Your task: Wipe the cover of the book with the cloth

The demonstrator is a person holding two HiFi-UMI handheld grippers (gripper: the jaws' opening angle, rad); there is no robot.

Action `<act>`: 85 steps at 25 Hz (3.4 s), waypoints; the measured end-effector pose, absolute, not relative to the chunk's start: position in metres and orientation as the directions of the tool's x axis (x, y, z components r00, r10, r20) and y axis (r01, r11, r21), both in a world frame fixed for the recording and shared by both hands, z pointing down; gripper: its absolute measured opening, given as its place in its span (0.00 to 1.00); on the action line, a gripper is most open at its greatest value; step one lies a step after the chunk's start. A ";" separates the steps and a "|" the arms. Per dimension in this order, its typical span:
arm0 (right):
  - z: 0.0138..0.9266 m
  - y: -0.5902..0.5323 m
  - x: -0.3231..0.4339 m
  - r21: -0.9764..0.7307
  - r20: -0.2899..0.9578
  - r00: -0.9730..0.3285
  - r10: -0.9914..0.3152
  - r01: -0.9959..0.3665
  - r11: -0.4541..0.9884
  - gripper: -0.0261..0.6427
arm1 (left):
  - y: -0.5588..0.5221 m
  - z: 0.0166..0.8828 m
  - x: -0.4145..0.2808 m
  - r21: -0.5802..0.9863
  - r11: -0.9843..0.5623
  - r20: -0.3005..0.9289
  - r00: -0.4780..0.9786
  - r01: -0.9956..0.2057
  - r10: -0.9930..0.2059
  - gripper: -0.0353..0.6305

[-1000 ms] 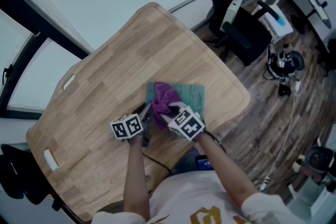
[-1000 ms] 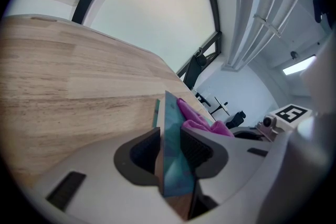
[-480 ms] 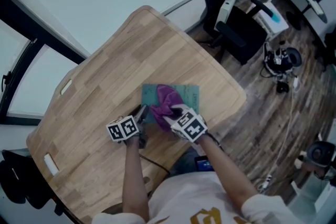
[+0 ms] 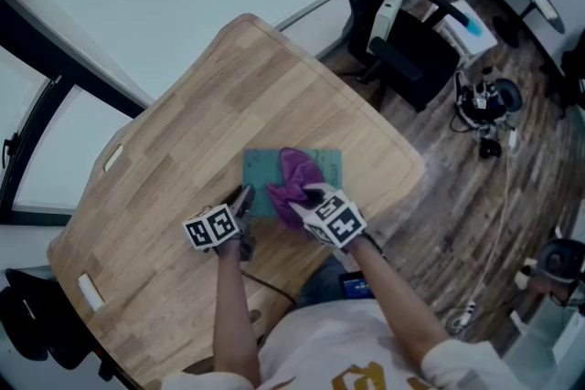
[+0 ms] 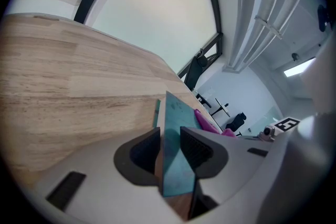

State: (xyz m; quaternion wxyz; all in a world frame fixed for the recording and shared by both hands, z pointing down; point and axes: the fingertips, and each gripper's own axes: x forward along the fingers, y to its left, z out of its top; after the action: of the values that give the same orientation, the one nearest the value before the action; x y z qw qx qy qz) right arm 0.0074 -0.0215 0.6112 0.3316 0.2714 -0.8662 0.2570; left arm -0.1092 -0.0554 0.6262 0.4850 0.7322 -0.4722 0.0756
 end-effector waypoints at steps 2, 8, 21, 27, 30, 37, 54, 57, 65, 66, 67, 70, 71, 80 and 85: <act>0.611 -0.022 0.010 -0.256 0.715 -0.627 -0.310 -0.646 0.719 0.18 | -0.055 0.626 -0.109 0.639 -0.083 0.569 0.542 -0.765 -0.619 0.24; 0.611 -0.023 0.021 -0.243 0.723 -0.606 -0.332 -0.672 0.699 0.18 | -0.056 0.627 -0.110 0.639 -0.084 0.569 0.543 -0.764 -0.618 0.24; 0.612 -0.022 0.040 -0.242 0.722 -0.585 -0.369 -0.713 0.658 0.18 | -0.056 0.627 -0.109 0.643 -0.085 0.566 0.547 -0.761 -0.617 0.24; 0.612 -0.022 0.051 -0.236 0.721 -0.570 -0.394 -0.736 0.635 0.18 | -0.055 0.627 -0.109 0.650 -0.084 0.565 0.554 -0.756 -0.611 0.24; 0.613 -0.023 0.054 -0.233 0.723 -0.566 -0.396 -0.740 0.631 0.18 | -0.056 0.627 -0.109 0.649 -0.085 0.566 0.554 -0.756 -0.610 0.24; 0.612 -0.022 0.057 -0.232 0.734 -0.552 -0.396 -0.752 0.617 0.18 | -0.057 0.627 -0.109 0.640 -0.087 0.566 0.545 -0.763 -0.618 0.24; 0.614 -0.022 0.065 -0.209 0.751 -0.518 -0.409 -0.774 0.597 0.18 | -0.056 0.627 -0.108 0.632 -0.086 0.570 0.537 -0.770 -0.622 0.24; 0.613 -0.025 0.066 -0.200 0.750 -0.516 -0.413 -0.773 0.602 0.19 | -0.056 0.626 -0.107 0.631 -0.089 0.570 0.538 -0.771 -0.620 0.24; 0.614 -0.043 0.070 -0.171 0.753 -0.495 -0.433 -0.782 0.599 0.18 | -0.056 0.627 -0.106 0.633 -0.086 0.572 0.539 -0.770 -0.618 0.24; 0.613 -0.045 0.070 -0.169 0.757 -0.491 -0.431 -0.784 0.598 0.18 | -0.057 0.627 -0.106 0.633 -0.086 0.572 0.539 -0.770 -0.618 0.24; 0.613 -0.047 0.070 -0.172 0.759 -0.492 -0.427 -0.783 0.597 0.18 | -0.057 0.627 -0.106 0.633 -0.086 0.572 0.539 -0.770 -0.619 0.24; 0.614 -0.053 0.069 -0.178 0.762 -0.491 -0.423 -0.786 0.592 0.19 | -0.056 0.627 -0.106 0.631 -0.086 0.572 0.538 -0.771 -0.619 0.24; 0.614 -0.056 0.070 -0.176 0.762 -0.488 -0.426 -0.789 0.589 0.18 | -0.056 0.627 -0.106 0.631 -0.085 0.573 0.538 -0.771 -0.619 0.24; 0.615 -0.076 0.068 -0.170 0.765 -0.469 -0.441 -0.808 0.564 0.19 | -0.053 0.634 -0.107 0.638 -0.070 0.578 0.537 -0.767 -0.615 0.24; 0.613 -0.089 0.068 -0.161 0.762 -0.457 -0.459 -0.820 0.549 0.19 | -0.053 0.633 -0.106 0.638 -0.068 0.580 0.537 -0.767 -0.612 0.24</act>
State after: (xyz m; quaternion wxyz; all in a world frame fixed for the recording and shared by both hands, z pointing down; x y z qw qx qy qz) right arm 0.0678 -0.0894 0.6128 0.3406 0.3943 -0.8114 0.2649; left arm -0.1064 -0.0532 0.6330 0.4905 0.7266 -0.4747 0.0789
